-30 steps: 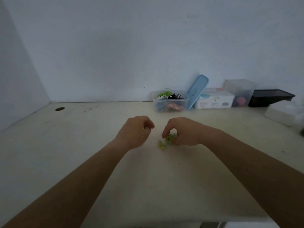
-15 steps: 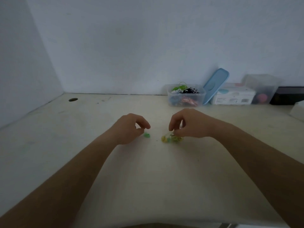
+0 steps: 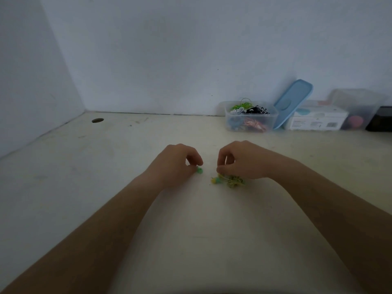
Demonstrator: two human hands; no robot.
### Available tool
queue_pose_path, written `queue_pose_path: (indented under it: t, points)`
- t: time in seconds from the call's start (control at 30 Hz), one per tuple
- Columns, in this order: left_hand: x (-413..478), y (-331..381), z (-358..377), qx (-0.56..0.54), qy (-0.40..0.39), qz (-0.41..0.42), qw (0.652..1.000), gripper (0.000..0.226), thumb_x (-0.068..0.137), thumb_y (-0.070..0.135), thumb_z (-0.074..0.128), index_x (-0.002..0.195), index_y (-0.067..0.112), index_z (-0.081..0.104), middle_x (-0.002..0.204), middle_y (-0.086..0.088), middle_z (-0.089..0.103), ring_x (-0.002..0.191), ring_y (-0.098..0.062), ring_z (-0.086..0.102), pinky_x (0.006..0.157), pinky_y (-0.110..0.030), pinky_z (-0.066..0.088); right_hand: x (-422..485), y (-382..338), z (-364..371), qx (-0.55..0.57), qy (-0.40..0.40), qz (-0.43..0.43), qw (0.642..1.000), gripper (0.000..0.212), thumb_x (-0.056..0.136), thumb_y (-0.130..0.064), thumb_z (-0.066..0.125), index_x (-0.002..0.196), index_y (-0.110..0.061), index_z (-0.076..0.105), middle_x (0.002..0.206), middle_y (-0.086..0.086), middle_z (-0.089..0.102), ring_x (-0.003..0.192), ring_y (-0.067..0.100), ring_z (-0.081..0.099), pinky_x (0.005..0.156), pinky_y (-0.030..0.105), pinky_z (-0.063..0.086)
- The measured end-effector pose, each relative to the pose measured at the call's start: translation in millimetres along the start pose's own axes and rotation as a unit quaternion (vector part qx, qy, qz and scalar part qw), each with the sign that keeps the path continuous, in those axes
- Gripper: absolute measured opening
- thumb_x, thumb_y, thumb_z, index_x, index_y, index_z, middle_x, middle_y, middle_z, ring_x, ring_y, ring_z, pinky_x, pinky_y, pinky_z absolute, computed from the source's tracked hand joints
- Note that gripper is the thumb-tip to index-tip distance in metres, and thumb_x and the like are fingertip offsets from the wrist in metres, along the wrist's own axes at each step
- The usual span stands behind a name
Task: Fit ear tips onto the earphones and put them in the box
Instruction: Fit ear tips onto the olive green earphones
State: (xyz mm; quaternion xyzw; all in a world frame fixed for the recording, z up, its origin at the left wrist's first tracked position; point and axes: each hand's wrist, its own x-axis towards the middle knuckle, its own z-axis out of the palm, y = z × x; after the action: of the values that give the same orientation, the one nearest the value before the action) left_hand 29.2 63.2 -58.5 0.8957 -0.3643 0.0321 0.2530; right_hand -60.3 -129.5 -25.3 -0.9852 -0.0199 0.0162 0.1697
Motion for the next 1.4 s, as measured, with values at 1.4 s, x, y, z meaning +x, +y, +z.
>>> queue_pose_path:
  t: [1.4]
  points:
    - [-20.7,24.7,-14.0,-0.44,-0.045,-0.131,0.887,0.011,0.089,0.006,0.069,0.097,0.013,0.068,0.094,-0.005,0.077,0.078,-0.009,0.068,0.069,-0.02,0.053,-7.0,8.8,13.8,0.243,0.105,-0.072,0.962,0.022,0.083,-0.005,0.07,0.091,-0.025,0.071,0.074,-0.004,0.073,0.066,0.014,0.069,0.07,0.028,0.06]
